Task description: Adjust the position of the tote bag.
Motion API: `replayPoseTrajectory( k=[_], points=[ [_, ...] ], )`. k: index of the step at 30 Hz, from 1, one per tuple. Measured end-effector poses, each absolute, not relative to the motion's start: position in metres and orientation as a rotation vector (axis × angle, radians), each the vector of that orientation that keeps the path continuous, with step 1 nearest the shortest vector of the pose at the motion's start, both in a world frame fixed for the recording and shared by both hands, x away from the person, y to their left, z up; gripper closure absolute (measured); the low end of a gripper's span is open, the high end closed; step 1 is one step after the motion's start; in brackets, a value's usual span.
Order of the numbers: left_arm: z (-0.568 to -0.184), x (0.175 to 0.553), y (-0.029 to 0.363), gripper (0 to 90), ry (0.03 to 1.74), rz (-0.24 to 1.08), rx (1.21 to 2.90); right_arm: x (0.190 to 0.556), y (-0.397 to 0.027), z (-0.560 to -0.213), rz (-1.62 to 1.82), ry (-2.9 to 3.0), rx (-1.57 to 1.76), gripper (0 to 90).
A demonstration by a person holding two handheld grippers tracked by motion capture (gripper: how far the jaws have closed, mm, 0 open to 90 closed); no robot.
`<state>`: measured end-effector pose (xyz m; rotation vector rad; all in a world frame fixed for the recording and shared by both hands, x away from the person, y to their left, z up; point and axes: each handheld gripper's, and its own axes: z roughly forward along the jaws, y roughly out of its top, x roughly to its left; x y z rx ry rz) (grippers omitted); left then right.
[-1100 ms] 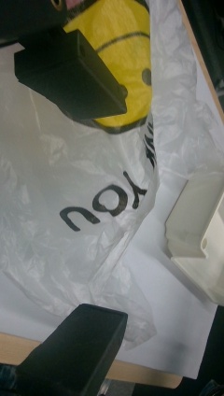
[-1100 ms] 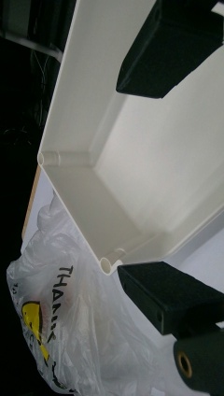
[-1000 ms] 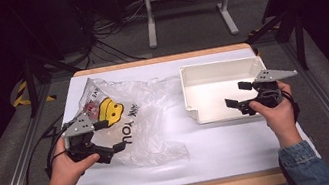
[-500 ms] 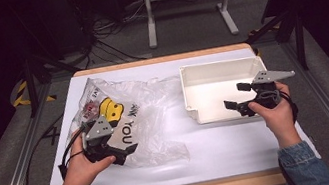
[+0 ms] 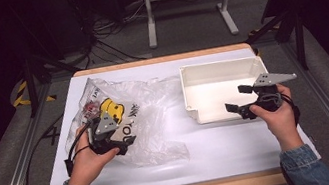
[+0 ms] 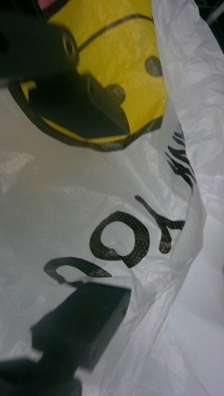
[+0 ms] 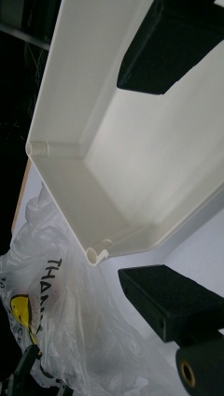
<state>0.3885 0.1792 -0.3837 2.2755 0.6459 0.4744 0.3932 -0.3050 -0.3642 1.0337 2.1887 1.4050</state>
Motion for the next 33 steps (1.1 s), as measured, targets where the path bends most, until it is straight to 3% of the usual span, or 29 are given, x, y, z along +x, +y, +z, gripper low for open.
replayPoseTrajectory(
  k=[7, 9, 33],
  points=[
    [-0.381, 0.389, 0.183, 81.2, 0.627, 0.444, 2.309, 0.391, -0.308, -0.366, 1.4, 2.187, 1.037, 8.2],
    [-0.379, 0.389, 0.185, 88.4, 0.628, 0.436, 2.302, 0.391, -0.307, -0.366, 1.401, 2.189, 1.04, 8.2],
    [-0.348, 0.367, 0.246, 90.0, 0.741, 0.541, 2.029, 0.4, -0.263, -0.369, 1.497, 2.256, 0.923, 5.9]
  ],
)
